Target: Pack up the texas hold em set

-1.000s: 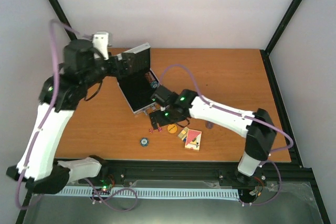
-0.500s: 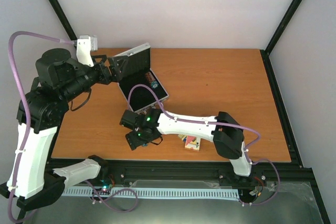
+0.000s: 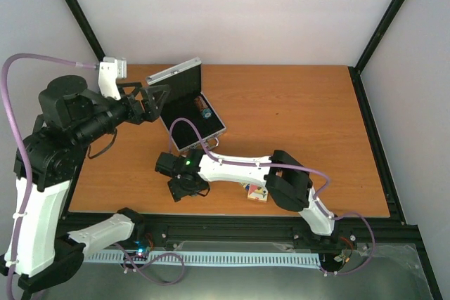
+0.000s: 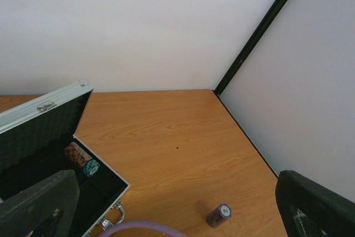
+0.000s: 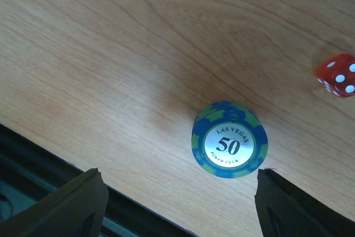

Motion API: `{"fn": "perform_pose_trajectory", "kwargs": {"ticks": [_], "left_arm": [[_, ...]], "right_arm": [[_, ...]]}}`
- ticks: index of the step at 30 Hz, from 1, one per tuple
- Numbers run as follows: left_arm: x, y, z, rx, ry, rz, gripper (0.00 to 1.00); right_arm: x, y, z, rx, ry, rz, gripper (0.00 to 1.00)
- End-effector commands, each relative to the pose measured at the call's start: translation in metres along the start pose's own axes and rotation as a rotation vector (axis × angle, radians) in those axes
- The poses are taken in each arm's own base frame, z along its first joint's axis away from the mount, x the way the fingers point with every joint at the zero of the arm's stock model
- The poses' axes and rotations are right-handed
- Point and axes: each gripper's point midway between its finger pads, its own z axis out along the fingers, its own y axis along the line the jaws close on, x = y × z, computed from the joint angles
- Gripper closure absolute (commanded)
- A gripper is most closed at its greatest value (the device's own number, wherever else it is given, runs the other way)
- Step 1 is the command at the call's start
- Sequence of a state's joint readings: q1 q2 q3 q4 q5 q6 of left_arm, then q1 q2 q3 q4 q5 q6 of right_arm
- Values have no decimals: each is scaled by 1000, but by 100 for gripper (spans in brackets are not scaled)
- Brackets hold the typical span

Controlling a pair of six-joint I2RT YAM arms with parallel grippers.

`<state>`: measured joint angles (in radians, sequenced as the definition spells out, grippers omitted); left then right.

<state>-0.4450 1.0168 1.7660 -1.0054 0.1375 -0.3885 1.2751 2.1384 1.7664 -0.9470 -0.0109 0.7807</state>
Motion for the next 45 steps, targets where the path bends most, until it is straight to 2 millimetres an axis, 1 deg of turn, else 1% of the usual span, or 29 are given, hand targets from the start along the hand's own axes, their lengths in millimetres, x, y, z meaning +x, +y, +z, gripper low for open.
{"fn": "perform_pose_trajectory", "kwargs": {"ticks": [1,5,11,16,22,25,38,45], "left_arm": [[7,-1,-8,8,16,15,0],[11,2,-8,-2,27,21,0],[17,6,-7,-16,35,22,0],[18,7,-2,-16,41,22,0],[19,9,4,-21,48,21,0],[21,11,6,-27,54,19,0],[26,16,15,-44,70,13,0],[27,17,15,-44,70,10,0]], "right_arm": [[-9,-5,5,37,-19,34,26],[-13,-11,6,61,-30,43,28],[-13,-22,14,85,-9,51,28],[-15,-27,20,84,7,55,28],[-9,-35,29,94,31,54,28],[-6,-37,34,80,44,62,28],[0,-32,48,54,87,40,29],[3,-39,52,82,98,40,33]]}}
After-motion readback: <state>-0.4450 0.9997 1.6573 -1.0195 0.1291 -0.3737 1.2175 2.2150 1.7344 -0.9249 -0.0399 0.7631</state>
